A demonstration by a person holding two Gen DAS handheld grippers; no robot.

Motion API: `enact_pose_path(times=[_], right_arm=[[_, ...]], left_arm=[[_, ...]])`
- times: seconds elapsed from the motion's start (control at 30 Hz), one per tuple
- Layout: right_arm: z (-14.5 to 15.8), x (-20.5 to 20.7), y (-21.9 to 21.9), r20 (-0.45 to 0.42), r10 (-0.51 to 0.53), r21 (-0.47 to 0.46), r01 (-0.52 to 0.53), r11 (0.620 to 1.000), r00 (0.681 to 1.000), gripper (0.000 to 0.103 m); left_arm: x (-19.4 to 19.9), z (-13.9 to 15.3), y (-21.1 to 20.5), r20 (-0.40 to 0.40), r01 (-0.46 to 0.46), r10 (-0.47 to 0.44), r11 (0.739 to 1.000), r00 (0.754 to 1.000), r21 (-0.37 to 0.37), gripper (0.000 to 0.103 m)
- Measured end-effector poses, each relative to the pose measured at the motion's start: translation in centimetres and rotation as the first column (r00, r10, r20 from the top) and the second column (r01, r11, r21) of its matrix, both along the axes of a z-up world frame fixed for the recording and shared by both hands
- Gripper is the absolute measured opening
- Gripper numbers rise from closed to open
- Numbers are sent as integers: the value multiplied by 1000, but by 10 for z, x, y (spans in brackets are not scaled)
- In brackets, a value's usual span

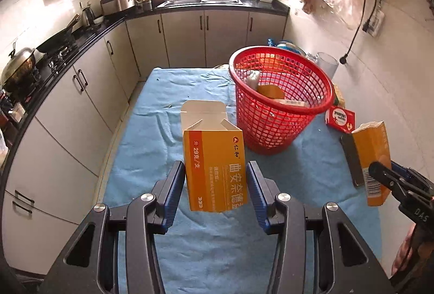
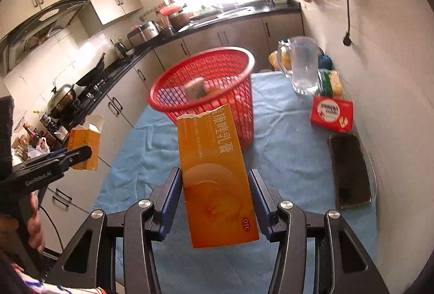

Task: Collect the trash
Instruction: 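Lift both orange boxes and carry them toward the red basket, then lower both orange boxes into the opening of the red basket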

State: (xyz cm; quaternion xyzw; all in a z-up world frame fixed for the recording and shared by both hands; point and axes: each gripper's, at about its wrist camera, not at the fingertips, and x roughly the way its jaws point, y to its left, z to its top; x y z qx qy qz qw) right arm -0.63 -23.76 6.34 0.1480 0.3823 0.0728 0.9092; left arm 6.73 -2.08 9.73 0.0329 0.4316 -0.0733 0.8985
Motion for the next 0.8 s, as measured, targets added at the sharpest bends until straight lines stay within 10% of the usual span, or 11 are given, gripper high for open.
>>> enact_pose_path(times=[0.8], right_arm=[[46,25,16,100,58,-10,-57,998,993,54]], left_arm=[[18,26,-10,44,6,-7,1000,999,25,46]])
